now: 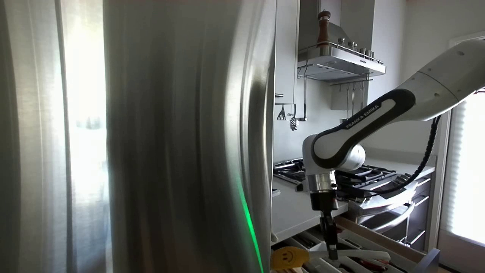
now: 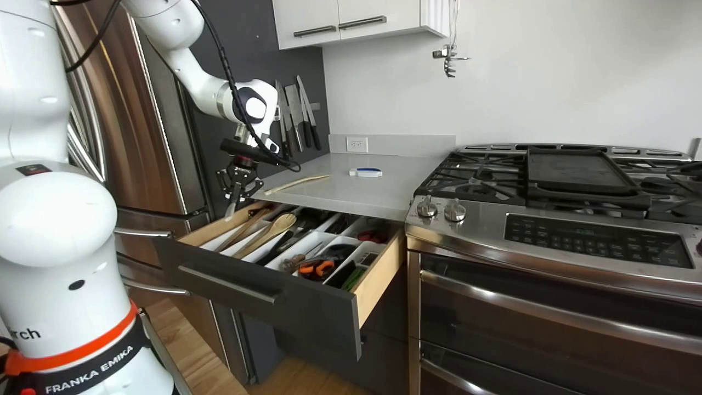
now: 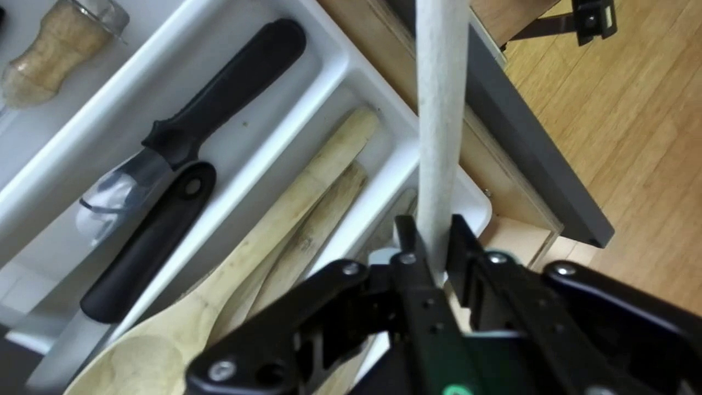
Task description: Remove the white cooking stick from the open drawer and put it on the cupboard
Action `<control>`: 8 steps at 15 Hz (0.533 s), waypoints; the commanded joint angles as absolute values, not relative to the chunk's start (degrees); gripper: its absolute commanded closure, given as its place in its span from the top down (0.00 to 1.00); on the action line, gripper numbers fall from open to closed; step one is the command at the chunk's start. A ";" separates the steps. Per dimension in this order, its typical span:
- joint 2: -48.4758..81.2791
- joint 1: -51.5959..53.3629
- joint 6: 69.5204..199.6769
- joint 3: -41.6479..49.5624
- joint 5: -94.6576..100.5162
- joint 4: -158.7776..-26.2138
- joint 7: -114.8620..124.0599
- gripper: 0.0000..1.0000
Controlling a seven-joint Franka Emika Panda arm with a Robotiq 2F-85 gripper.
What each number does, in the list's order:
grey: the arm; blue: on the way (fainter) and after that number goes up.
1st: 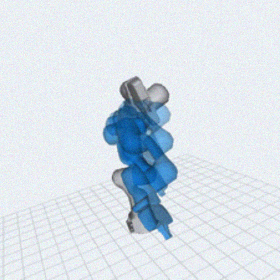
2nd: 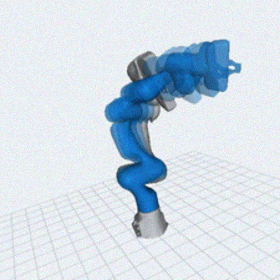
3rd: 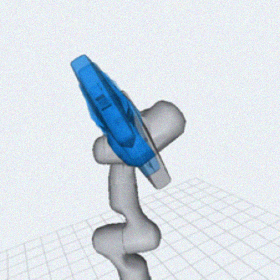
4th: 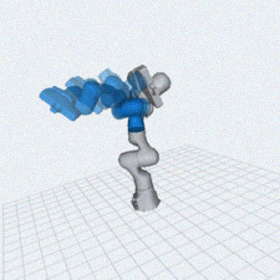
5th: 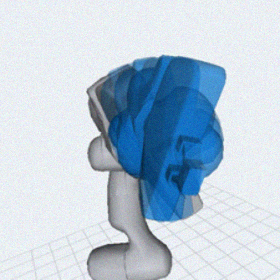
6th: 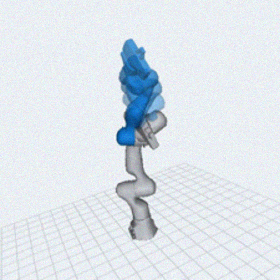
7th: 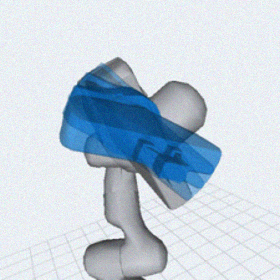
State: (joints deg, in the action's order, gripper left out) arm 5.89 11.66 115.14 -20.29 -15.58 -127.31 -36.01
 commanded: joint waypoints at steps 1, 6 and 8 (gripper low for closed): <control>0.84 11.51 116.24 -18.81 -20.69 -129.99 -46.78 0.04; 0.22 10.33 113.69 -14.58 -35.24 -127.38 -54.04 0.04; 0.47 9.58 112.93 -12.64 -40.24 -126.36 -53.82 0.04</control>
